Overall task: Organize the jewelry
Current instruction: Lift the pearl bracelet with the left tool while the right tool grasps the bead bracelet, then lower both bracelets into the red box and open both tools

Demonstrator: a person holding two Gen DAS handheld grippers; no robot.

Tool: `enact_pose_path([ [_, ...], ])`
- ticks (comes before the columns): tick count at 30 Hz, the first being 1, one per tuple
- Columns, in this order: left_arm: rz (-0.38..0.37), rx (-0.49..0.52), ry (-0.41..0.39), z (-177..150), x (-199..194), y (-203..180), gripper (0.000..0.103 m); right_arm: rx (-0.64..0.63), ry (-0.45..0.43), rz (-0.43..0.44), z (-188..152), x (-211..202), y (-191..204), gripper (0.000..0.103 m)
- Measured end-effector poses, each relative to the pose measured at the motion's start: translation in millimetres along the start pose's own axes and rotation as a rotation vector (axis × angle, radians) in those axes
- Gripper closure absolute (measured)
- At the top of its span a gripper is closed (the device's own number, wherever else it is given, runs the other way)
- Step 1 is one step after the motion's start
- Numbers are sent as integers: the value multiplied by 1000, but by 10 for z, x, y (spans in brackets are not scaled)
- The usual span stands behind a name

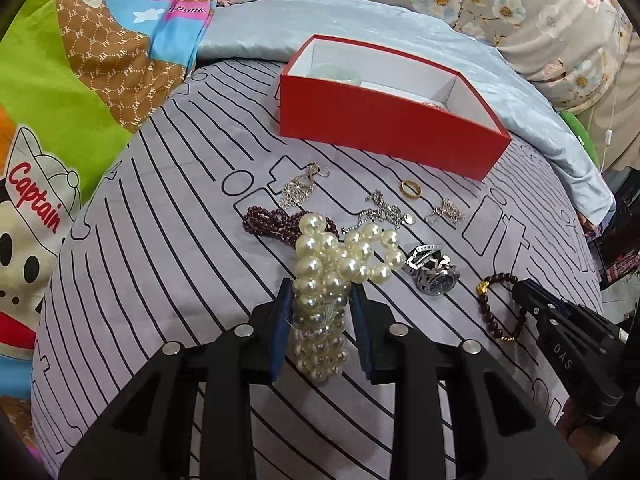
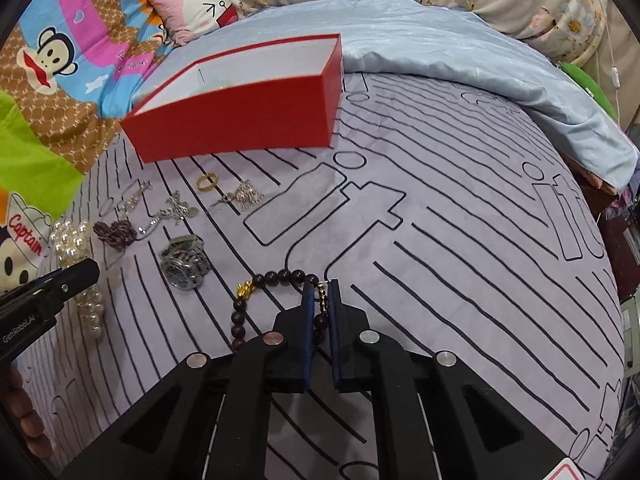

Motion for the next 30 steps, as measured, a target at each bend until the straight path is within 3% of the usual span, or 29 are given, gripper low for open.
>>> enact_pose_path([
  [7, -18, -9, -55, 204, -220, 39, 76, -16, -91, 31, 277, -386, 60, 97],
  [16, -28, 44, -152, 780, -399, -44, 76, -43, -214, 97, 980, -729, 154, 97],
  [24, -24, 71, -208, 1397, -308, -124, 76, -71, -276, 113, 1635, -711, 296, 97],
  [30, -41, 66, -191, 1732, -33, -193, 76, -78, -257, 139, 1932, -425, 439, 97],
])
Point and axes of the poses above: each gripper's, at about its wrist camera, not at the fingertips, and x roughly the way its jaws point, y to its left, z to its top, the point moved 4 cm from there along x, roughly the way its jaws point, and after that the axes turned 2 degrees about y, right-handed, at the moved point
